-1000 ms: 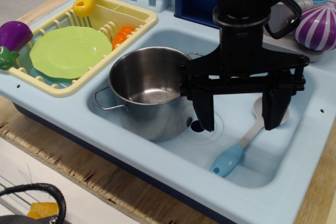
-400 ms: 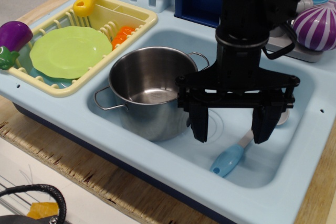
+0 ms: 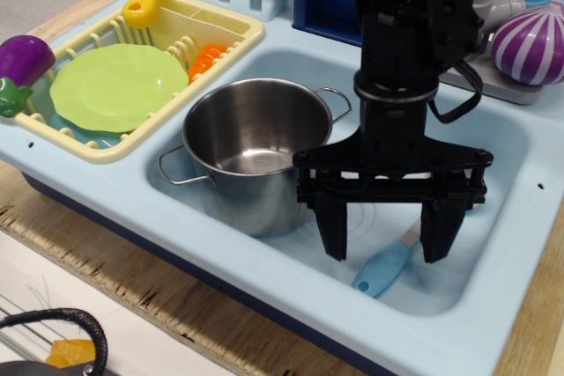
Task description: Put spoon in pot
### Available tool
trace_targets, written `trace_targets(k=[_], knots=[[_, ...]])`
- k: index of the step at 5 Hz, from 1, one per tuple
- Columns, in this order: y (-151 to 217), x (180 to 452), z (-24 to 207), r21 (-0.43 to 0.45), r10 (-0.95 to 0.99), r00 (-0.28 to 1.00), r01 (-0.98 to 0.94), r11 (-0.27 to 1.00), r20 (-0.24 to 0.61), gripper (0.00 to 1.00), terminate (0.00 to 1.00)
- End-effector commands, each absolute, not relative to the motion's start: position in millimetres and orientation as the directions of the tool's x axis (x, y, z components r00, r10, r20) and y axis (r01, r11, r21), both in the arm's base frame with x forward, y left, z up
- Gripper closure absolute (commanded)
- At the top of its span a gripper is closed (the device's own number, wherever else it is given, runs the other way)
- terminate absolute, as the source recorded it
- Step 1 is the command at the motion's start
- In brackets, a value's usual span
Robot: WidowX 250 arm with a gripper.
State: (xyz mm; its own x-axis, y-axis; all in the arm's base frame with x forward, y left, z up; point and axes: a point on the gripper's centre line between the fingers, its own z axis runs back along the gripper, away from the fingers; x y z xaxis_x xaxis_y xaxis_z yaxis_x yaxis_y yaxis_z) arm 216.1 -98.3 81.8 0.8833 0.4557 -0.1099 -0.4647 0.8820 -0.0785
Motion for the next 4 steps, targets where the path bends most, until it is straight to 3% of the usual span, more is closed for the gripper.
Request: trace_targets(k=[1,4], knots=[[-96.0,218.3,79.3,-0.110,0.442,0.890,-0.453,0.885,-0.109,0.00,0.00],[-98.1,214.7,54.8,-0.117,0.431,0.888,-0.451,0.885,-0.162,0.00,0.00]])
